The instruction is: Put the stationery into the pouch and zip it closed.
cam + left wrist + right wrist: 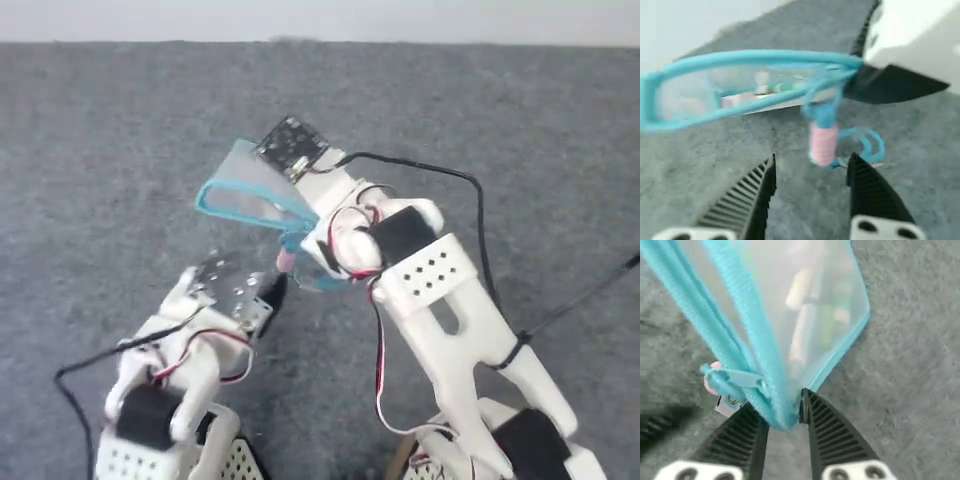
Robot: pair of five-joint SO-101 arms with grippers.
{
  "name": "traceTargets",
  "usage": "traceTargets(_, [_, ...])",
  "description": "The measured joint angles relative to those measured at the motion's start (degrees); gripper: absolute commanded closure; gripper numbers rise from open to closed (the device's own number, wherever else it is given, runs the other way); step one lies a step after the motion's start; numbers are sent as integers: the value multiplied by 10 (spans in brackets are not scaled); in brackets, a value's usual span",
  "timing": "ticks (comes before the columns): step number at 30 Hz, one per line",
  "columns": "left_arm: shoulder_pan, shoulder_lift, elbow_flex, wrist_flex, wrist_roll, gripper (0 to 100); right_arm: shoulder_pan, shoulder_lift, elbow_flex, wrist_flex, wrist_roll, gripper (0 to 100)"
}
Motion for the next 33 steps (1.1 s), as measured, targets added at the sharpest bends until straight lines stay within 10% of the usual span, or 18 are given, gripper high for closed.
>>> traceTargets(33, [-38, 66, 44, -122, 19, 990, -13, -120, 208, -101, 56, 991])
